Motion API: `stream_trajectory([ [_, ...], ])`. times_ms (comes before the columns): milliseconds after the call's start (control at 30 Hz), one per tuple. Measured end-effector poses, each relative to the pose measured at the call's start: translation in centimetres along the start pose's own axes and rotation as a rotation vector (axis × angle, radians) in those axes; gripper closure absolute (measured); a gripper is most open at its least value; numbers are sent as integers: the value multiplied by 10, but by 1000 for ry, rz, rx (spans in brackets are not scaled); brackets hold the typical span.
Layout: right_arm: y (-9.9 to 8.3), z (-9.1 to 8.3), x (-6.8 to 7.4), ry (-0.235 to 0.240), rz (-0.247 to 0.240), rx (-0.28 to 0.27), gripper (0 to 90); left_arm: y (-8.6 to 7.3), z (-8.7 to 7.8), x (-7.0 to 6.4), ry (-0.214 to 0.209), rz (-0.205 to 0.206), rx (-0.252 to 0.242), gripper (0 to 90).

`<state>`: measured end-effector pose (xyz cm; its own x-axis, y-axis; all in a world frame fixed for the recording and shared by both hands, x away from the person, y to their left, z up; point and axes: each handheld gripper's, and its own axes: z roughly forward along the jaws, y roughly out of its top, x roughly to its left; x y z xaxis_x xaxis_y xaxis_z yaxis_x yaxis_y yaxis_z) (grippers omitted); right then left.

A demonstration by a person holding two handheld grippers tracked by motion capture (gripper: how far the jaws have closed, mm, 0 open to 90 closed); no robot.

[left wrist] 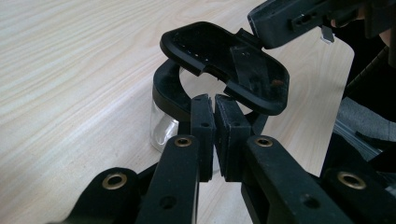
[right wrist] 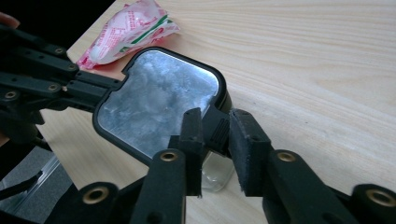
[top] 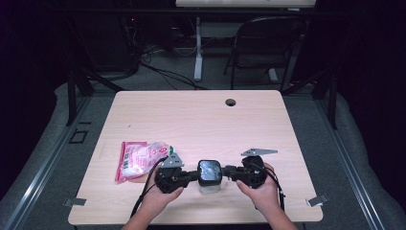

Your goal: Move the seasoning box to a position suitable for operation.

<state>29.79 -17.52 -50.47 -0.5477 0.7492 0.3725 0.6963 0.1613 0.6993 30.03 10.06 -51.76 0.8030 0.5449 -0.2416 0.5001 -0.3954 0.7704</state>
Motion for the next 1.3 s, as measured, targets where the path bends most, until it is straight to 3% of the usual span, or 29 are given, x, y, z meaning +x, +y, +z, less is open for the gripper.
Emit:
stream_trajectory([
  [100,-1,-3,2,21,-25,-19,669,1,1,1,-1,-1,-7,851],
  [300,-2,-8,14,-7,-157,-39,591,3,1,0,7,11,-17,812],
  [400,-4,-9,20,9,-225,-40,593,4,3,0,9,13,-26,789],
  [633,-8,-11,31,-2,-280,-35,556,8,6,1,20,8,-33,751],
  [867,-12,-8,43,-49,-393,-45,442,10,10,2,20,0,-43,720],
  [1167,-18,1,46,-112,-398,-42,392,14,13,3,43,17,-54,667],
  [1300,-20,5,52,-125,-434,-67,392,14,16,4,67,35,-55,635],
])
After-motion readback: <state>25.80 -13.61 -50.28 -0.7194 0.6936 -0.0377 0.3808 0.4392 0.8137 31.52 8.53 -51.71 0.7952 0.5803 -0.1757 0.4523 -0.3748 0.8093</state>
